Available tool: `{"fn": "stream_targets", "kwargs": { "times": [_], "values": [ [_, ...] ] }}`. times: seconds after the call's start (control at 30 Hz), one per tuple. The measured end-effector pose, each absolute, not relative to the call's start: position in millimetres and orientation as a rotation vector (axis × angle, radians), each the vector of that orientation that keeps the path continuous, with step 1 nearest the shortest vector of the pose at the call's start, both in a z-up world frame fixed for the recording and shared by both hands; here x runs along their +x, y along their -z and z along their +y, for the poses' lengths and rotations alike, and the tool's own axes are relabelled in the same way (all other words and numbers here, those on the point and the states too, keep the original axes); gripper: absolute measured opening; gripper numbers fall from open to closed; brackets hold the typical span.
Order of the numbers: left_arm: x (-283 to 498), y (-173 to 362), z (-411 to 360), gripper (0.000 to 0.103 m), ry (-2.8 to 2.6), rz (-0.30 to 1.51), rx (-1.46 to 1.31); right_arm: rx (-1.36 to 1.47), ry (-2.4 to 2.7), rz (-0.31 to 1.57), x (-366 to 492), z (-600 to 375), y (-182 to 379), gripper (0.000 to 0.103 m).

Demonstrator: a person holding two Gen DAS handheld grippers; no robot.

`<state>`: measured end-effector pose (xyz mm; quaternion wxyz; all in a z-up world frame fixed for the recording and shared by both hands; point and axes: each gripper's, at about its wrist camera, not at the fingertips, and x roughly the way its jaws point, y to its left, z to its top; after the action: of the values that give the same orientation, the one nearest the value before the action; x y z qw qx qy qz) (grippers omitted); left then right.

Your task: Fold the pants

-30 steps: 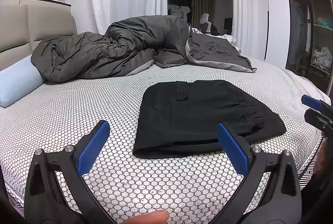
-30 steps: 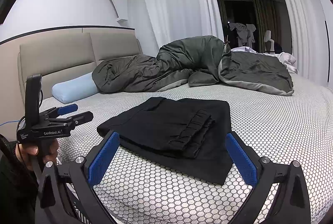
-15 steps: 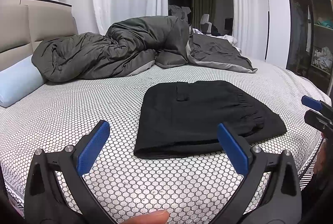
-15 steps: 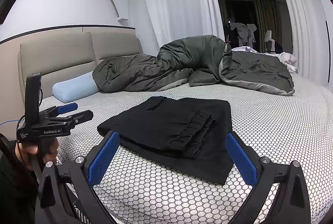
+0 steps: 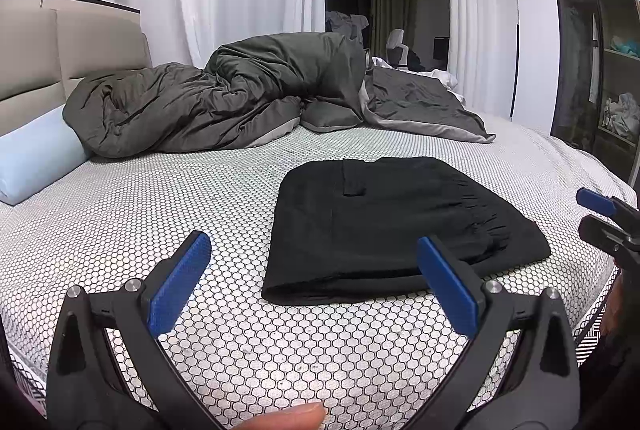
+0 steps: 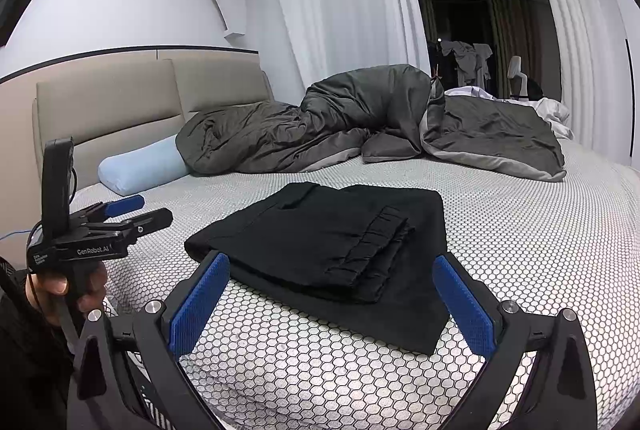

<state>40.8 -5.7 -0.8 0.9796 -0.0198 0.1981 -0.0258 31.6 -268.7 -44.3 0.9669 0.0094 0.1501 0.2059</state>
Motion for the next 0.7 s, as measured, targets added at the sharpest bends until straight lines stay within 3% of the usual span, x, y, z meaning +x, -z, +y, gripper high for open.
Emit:
{"fn": "stream_targets", "kwargs": {
  "times": [0.7],
  "values": [
    [37.7,0.3,-25.2,0.102,0.034,0.408,-0.007,0.032,-0.42,0.304,31.7,-277.3,40.9,0.103]
  ]
}}
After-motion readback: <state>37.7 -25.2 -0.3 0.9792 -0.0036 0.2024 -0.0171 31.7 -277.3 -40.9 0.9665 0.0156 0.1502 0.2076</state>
